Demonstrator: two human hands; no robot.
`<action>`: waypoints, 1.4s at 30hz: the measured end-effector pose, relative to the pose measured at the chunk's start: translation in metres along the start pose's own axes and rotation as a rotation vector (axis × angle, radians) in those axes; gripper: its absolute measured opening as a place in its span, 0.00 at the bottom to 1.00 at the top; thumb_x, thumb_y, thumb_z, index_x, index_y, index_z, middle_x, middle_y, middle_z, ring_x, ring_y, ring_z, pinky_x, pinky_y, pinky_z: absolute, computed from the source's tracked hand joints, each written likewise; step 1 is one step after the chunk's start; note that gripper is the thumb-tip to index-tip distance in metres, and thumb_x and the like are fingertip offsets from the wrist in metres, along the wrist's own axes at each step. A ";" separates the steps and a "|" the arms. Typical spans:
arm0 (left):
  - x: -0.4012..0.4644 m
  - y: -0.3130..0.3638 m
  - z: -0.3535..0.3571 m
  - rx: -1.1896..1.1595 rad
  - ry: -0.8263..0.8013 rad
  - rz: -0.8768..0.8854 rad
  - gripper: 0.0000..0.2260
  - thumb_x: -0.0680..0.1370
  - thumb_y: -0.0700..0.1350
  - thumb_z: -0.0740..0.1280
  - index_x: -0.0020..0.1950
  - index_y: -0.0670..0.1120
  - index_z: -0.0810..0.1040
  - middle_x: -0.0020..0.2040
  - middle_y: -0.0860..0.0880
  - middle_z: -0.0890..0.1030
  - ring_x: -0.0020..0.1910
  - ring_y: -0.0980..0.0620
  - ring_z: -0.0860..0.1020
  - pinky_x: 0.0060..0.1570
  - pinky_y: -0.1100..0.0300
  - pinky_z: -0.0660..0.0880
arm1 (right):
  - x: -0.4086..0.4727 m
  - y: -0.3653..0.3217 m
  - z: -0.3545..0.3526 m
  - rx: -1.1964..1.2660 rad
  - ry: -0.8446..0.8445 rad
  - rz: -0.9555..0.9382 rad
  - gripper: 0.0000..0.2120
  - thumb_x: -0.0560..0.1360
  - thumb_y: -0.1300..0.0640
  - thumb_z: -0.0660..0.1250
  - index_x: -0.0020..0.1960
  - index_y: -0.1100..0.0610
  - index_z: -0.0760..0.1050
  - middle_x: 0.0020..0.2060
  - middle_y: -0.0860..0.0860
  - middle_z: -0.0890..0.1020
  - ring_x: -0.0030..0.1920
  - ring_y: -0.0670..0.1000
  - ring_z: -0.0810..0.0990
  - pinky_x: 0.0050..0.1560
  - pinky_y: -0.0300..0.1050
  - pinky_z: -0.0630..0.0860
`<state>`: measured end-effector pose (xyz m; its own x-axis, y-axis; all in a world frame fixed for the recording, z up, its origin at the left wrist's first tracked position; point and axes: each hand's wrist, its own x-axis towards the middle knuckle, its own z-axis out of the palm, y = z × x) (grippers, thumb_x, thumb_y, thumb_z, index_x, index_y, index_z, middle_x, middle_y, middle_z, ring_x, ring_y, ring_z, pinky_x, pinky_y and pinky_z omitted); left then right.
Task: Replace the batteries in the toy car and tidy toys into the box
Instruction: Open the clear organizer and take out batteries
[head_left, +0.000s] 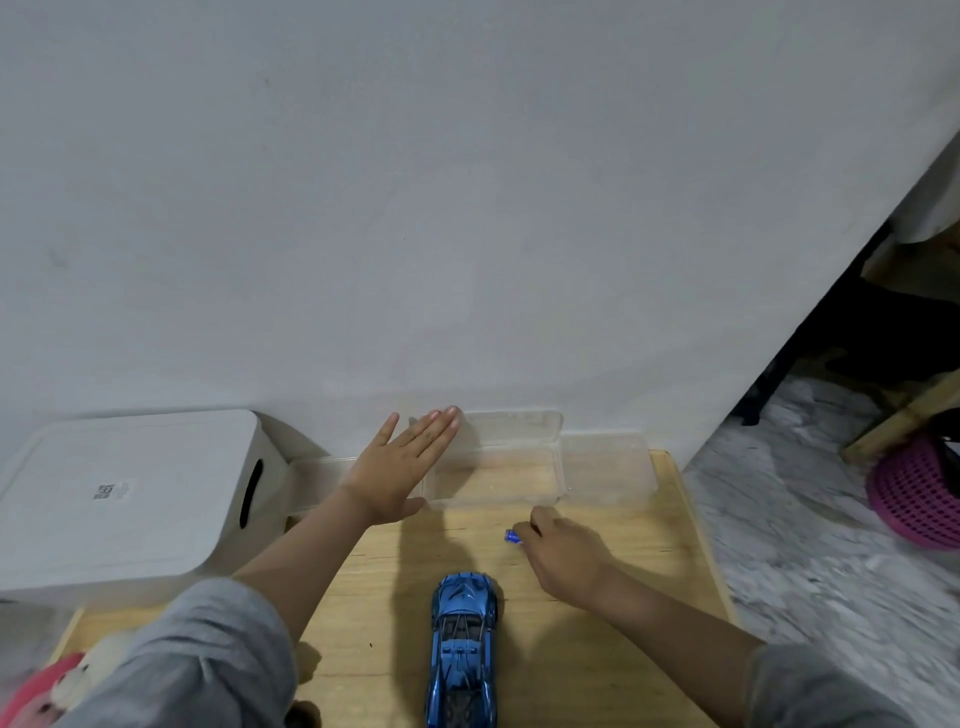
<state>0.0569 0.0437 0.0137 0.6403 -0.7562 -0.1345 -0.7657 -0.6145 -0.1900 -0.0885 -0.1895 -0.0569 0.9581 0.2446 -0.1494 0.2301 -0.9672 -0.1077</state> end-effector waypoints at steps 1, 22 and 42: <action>0.000 0.000 0.000 0.002 -0.005 -0.002 0.52 0.72 0.57 0.68 0.72 0.50 0.25 0.72 0.54 0.24 0.75 0.51 0.35 0.68 0.46 0.37 | -0.001 0.000 0.006 0.018 0.015 0.020 0.14 0.78 0.56 0.58 0.63 0.56 0.70 0.51 0.55 0.73 0.42 0.56 0.77 0.34 0.48 0.72; -0.001 0.005 0.002 -0.015 0.000 -0.023 0.49 0.73 0.55 0.67 0.74 0.49 0.28 0.72 0.55 0.24 0.74 0.50 0.32 0.68 0.47 0.35 | -0.011 -0.002 0.027 0.024 0.261 0.111 0.17 0.71 0.46 0.64 0.60 0.45 0.72 0.45 0.47 0.77 0.45 0.50 0.76 0.47 0.47 0.77; -0.009 0.008 0.014 -0.016 0.102 0.002 0.51 0.65 0.52 0.74 0.78 0.46 0.44 0.78 0.52 0.37 0.77 0.51 0.45 0.68 0.43 0.53 | 0.050 0.026 -0.073 -0.031 0.683 0.021 0.18 0.72 0.56 0.64 0.62 0.56 0.73 0.55 0.54 0.77 0.54 0.55 0.74 0.55 0.48 0.70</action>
<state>0.0456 0.0486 -0.0002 0.6302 -0.7757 -0.0350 -0.7681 -0.6161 -0.1747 -0.0219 -0.2078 0.0041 0.8527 0.1374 0.5040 0.2056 -0.9752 -0.0819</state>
